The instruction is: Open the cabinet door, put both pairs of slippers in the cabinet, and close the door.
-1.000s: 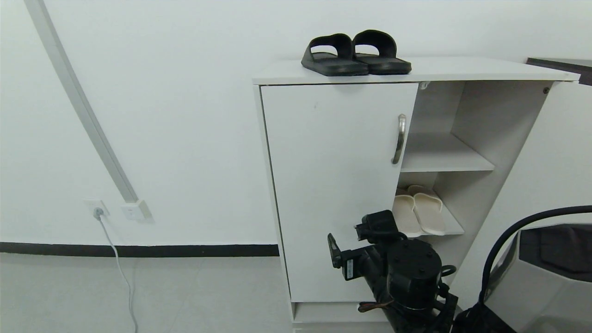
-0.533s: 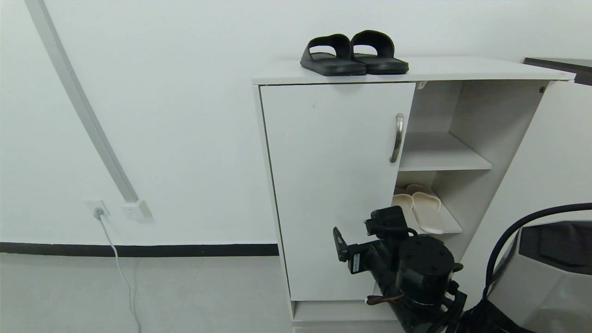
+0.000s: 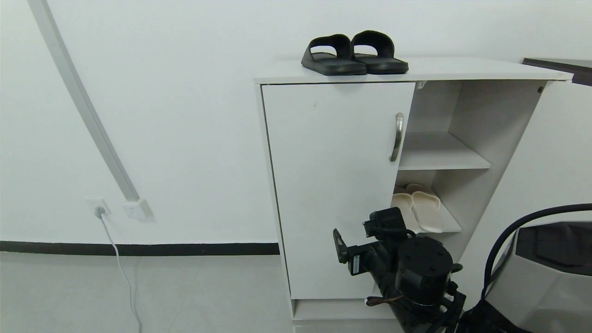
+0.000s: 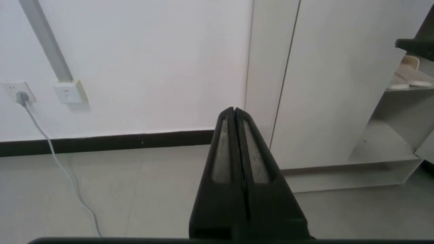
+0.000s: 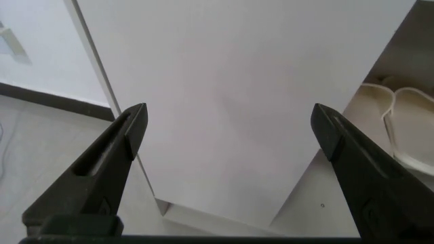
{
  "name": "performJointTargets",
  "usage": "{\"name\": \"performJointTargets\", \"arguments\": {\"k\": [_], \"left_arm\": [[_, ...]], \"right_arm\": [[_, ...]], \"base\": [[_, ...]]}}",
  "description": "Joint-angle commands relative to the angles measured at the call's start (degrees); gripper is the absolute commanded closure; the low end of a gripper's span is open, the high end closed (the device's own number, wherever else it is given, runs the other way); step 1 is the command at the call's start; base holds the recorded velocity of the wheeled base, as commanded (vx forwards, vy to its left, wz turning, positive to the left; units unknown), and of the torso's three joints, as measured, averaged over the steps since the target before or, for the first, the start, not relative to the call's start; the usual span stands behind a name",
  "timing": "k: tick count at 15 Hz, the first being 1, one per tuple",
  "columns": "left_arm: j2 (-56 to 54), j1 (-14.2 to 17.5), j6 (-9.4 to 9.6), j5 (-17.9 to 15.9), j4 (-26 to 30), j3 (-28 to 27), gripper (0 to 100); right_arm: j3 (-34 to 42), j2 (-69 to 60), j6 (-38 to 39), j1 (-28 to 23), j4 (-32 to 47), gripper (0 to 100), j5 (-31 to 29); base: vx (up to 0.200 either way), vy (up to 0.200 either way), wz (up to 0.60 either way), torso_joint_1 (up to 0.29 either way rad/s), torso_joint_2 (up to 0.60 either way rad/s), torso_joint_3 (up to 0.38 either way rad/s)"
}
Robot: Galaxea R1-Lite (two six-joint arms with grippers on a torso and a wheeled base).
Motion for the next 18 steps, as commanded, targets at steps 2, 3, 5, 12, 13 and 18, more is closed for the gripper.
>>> {"name": "performJointTargets", "arguments": {"k": [2,3,5,12,13,18], "left_arm": [[0.07,0.04,0.0,0.01,-0.01,0.01,100],[0.07,0.04,0.0,0.01,-0.01,0.01,100],[0.07,0.04,0.0,-0.08,-0.01,0.01,100],[0.07,0.04,0.0,-0.08,-0.01,0.01,100],[0.07,0.04,0.0,-0.08,-0.01,0.01,100],[0.07,0.04,0.0,-0.08,-0.01,0.01,100]], "right_arm": [[-0.2,0.15,-0.23,-0.03,-0.06,0,-0.01],[-0.2,0.15,-0.23,-0.03,-0.06,0,-0.01],[-0.2,0.15,-0.23,-0.03,-0.06,0,-0.01],[-0.11,0.15,-0.23,-0.03,-0.06,0,-0.01],[-0.02,0.15,-0.23,-0.03,-0.06,0,0.08],[0.06,0.15,-0.23,0.06,0.03,0,0.08]], "base": [[0.0,0.0,0.0,-0.002,-0.12,-0.139],[0.0,0.0,0.0,0.012,-0.15,-0.29],[0.0,0.0,0.0,0.041,-0.45,-0.351],[0.0,0.0,0.0,0.094,-0.45,-0.349],[0.0,0.0,0.0,0.139,-0.45,-0.315],[0.0,0.0,0.0,0.16,-0.48,-0.319]]}}
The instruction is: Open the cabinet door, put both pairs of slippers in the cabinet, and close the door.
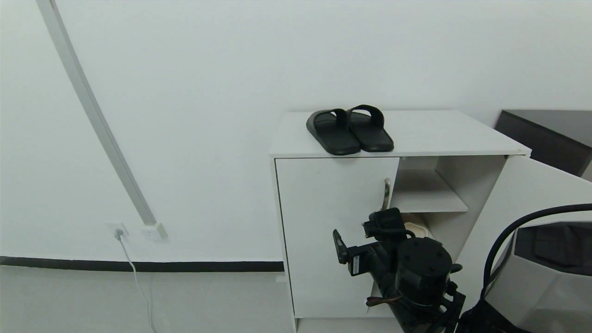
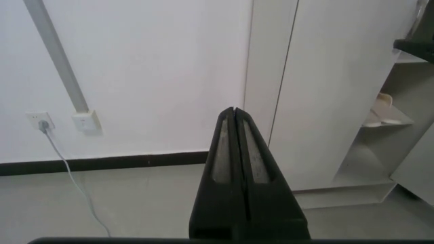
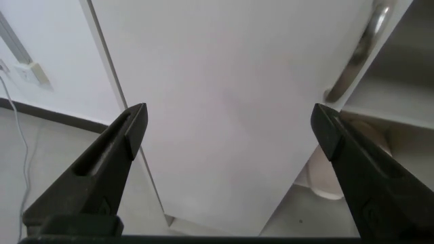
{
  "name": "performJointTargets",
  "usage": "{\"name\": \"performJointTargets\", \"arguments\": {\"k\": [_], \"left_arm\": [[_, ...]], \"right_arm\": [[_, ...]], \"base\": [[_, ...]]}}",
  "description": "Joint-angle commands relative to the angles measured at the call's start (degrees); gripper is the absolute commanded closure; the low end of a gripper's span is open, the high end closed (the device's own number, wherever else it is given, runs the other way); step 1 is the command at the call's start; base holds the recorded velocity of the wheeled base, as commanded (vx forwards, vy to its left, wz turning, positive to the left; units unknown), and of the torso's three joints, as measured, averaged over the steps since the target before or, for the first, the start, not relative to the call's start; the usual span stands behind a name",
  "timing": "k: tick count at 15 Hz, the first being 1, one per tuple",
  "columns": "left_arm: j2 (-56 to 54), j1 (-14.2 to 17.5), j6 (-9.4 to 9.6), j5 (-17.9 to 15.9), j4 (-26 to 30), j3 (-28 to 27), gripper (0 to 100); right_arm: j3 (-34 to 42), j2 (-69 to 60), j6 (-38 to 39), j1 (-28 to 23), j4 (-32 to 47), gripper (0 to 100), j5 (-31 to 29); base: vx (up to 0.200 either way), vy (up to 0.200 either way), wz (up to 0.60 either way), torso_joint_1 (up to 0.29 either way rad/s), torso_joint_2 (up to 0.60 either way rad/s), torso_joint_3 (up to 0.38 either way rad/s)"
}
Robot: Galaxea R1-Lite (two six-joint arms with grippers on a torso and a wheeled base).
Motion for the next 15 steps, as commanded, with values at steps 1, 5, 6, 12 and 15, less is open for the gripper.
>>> {"name": "performJointTargets", "arguments": {"k": [1,5,6,12,15], "left_arm": [[0.07,0.04,0.0,0.01,-0.01,0.01,100],[0.07,0.04,0.0,0.01,-0.01,0.01,100],[0.07,0.04,0.0,0.01,-0.01,0.01,100],[0.07,0.04,0.0,0.01,-0.01,0.01,100],[0.07,0.04,0.0,0.01,-0.01,0.01,100]], "right_arm": [[0.01,0.02,-0.01,0.08,-0.01,0,0.0],[0.01,0.02,-0.01,0.08,0.08,0,0.0],[0.01,0.02,-0.01,0.08,0.08,0,-0.09],[0.45,0.02,-0.71,0.08,-0.19,0,0.0],[0.45,0.02,-0.71,0.08,-0.1,0,0.0]], "base": [[0.0,0.0,0.0,0.183,-0.5,-0.315],[0.0,0.0,0.0,0.196,-0.51,-0.308],[0.0,0.0,0.0,0.222,-0.53,-0.32],[0.0,0.0,0.0,0.237,-0.56,-0.32],[0.0,0.0,0.0,0.264,-0.6,-0.338]]}}
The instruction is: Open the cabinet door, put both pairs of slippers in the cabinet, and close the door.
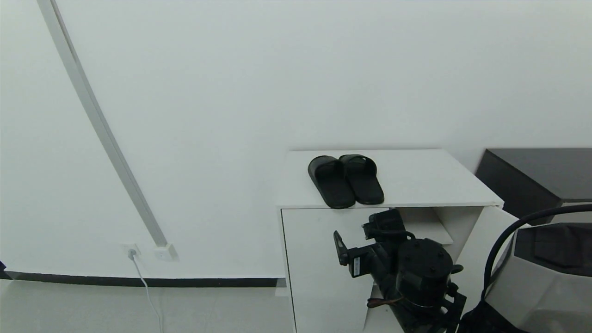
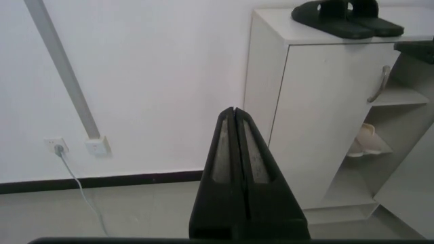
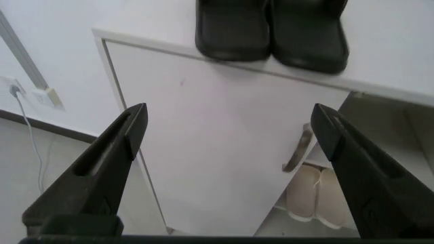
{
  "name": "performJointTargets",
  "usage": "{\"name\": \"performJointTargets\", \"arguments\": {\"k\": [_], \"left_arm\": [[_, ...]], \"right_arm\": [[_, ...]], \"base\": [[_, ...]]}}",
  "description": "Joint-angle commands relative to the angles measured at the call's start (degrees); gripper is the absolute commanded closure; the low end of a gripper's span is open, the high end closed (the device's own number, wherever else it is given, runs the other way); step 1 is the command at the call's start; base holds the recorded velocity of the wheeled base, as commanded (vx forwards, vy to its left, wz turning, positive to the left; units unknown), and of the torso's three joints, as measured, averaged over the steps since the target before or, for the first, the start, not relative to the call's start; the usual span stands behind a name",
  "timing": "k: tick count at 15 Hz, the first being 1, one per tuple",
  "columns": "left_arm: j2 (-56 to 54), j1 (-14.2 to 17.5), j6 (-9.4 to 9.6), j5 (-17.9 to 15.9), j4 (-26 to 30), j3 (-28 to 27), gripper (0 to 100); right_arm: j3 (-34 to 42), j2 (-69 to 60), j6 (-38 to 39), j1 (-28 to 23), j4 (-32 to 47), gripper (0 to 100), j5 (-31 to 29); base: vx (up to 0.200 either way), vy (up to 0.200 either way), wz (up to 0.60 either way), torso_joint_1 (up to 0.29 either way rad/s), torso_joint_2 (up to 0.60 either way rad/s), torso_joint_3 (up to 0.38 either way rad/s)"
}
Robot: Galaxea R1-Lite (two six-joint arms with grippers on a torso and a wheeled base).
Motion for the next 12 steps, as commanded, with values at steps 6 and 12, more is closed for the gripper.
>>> {"name": "performJointTargets", "arguments": {"k": [6,12], "left_arm": [[0.07,0.02,0.0,0.01,-0.01,0.01,100],[0.07,0.02,0.18,-0.34,-0.01,0.01,100]], "right_arm": [[0.27,0.81,-1.19,-0.76,-0.05,0,0.03],[-12.92,-0.24,-0.13,-5.85,16.56,0,0.82]], "base": [[0.0,0.0,0.0,0.187,-0.41,-0.223],[0.0,0.0,0.0,0.004,-0.01,-0.004]]}}
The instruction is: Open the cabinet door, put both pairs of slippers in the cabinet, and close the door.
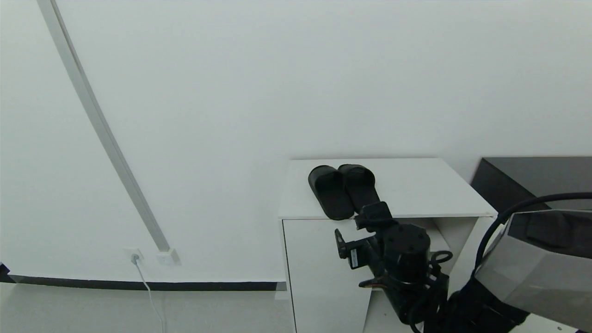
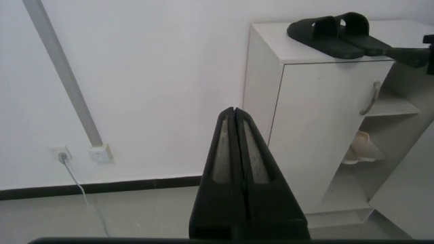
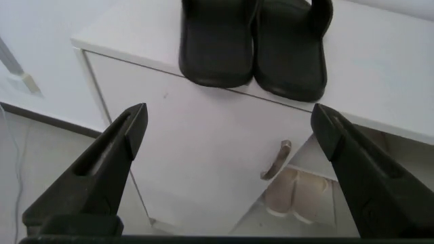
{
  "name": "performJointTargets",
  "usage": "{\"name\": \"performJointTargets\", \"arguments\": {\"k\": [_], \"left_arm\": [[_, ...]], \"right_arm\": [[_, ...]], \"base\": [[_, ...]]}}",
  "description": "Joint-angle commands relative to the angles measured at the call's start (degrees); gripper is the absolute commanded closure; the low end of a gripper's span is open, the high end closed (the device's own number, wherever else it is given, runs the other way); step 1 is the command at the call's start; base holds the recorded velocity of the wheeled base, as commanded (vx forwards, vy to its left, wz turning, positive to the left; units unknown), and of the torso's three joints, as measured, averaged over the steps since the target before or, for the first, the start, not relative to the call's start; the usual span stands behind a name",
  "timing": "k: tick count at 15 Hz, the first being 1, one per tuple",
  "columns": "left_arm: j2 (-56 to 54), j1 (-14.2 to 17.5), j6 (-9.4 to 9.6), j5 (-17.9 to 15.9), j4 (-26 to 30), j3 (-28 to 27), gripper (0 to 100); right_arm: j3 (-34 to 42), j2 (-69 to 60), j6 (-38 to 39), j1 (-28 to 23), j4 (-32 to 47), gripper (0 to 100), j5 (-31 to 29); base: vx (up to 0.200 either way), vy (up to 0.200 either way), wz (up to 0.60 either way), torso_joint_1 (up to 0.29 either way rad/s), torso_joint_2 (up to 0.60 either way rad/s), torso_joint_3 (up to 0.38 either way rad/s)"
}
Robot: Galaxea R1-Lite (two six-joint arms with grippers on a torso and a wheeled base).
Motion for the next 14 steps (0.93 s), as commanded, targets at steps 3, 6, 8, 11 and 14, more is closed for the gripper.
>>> {"name": "performJointTargets", "arguments": {"k": [3,6,8,11,14], "left_arm": [[0.07,0.04,0.08,-0.04,-0.01,0.01,100],[0.07,0.04,0.08,-0.04,-0.01,0.01,100],[0.07,0.04,0.08,-0.04,-0.01,0.01,100],[0.07,0.04,0.08,0.05,-0.01,0.01,100],[0.07,0.04,0.08,-0.04,-0.01,0.01,100]], "right_arm": [[-18.72,-4.63,8.18,-2.73,25.25,0,-0.01],[-25.84,-5.86,15.47,-2.81,39.22,0,-0.44],[-25.48,-5.68,15.91,-2.99,39.49,0,-0.44],[-25.04,-5.51,16.0,-2.99,39.4,0,-0.44],[-24.08,-5.42,16.09,-2.99,39.4,0,-0.44]], "base": [[0.0,0.0,0.0,0.0,0.0,0.0],[0.0,0.0,0.0,0.0,0.0,0.0],[0.0,0.0,0.0,0.0,0.0,0.0],[0.133,0.0,0.0,0.002,0.0,0.002],[0.2,0.0,0.0,-0.004,0.0,0.001]]}}
